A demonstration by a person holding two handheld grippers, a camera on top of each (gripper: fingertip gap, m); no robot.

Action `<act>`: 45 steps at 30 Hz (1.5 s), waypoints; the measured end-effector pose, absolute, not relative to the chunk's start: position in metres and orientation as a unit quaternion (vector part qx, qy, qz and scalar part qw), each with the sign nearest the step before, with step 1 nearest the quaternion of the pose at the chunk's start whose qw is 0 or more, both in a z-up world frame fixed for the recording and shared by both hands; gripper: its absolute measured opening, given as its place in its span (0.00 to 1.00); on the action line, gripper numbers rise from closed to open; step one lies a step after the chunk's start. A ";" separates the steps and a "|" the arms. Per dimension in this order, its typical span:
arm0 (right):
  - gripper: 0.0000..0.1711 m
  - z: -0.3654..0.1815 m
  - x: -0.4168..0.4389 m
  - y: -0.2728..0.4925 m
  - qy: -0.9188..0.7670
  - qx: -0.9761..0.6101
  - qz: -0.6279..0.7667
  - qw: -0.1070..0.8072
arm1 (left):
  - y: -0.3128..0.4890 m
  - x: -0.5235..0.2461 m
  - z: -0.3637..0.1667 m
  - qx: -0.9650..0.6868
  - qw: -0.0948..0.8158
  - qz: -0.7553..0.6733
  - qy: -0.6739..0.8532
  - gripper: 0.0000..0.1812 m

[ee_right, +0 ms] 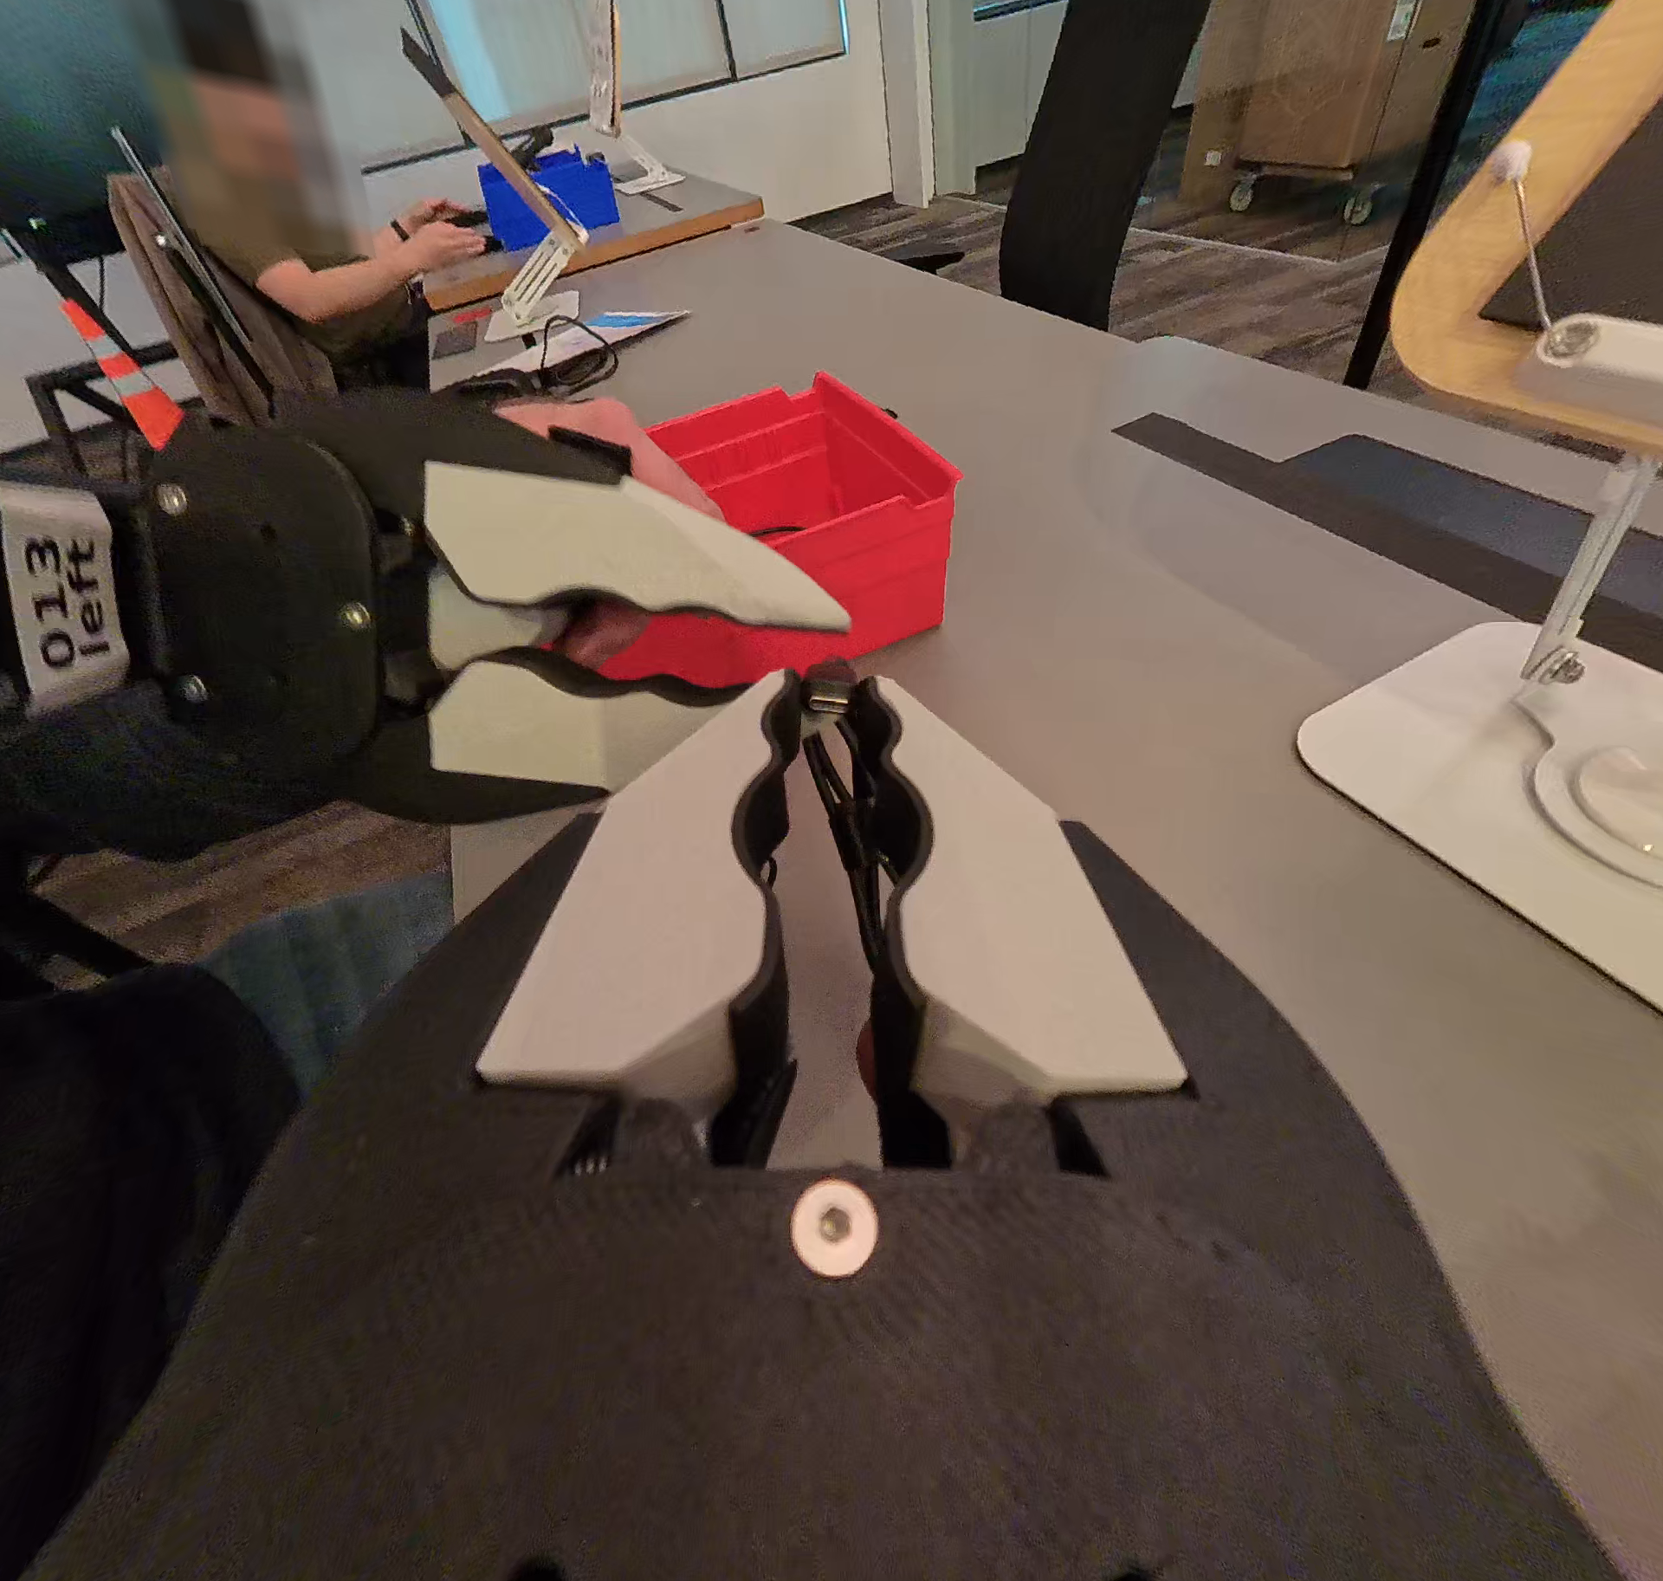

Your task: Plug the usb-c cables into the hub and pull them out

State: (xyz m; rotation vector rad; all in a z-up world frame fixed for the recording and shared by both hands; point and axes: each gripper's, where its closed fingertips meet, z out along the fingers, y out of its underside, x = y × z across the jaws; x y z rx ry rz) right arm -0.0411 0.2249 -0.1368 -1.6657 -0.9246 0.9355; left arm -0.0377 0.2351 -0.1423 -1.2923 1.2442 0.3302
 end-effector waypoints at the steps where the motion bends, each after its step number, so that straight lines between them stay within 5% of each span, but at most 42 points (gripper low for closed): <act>1: 0.05 -0.137 -0.039 0.227 -0.373 -0.685 0.391 0.488 | 0.234 -0.039 -0.141 -0.571 0.612 0.118 0.535 0.10; 9: 0.06 -0.120 -0.018 0.243 -0.322 -0.648 0.446 0.527 | 0.168 -0.018 -0.155 -0.675 0.488 -0.279 0.479 0.18; 15: 0.06 -0.102 -0.021 0.234 -0.321 -0.611 0.487 0.535 | 0.173 0.000 -0.167 -0.692 0.477 -0.417 0.346 0.23; 25: 0.06 -0.081 -0.025 0.205 -0.327 -0.567 0.570 0.497 | 0.205 0.002 -0.112 -0.567 0.524 -0.620 0.138 0.41; 29: 0.06 -0.086 -0.028 0.192 -0.352 -0.568 0.584 0.461 | 0.203 -0.009 -0.094 -0.521 0.558 -0.633 0.128 0.38; 36: 0.05 -0.092 -0.028 0.179 -0.397 -0.571 0.581 0.422 | 0.192 -0.013 -0.084 -0.505 0.608 -0.574 0.211 0.15; 45: 0.06 -0.103 -0.023 0.168 -0.470 -0.562 0.563 0.383 | 0.174 -0.008 -0.094 -0.531 0.583 -0.499 0.359 0.14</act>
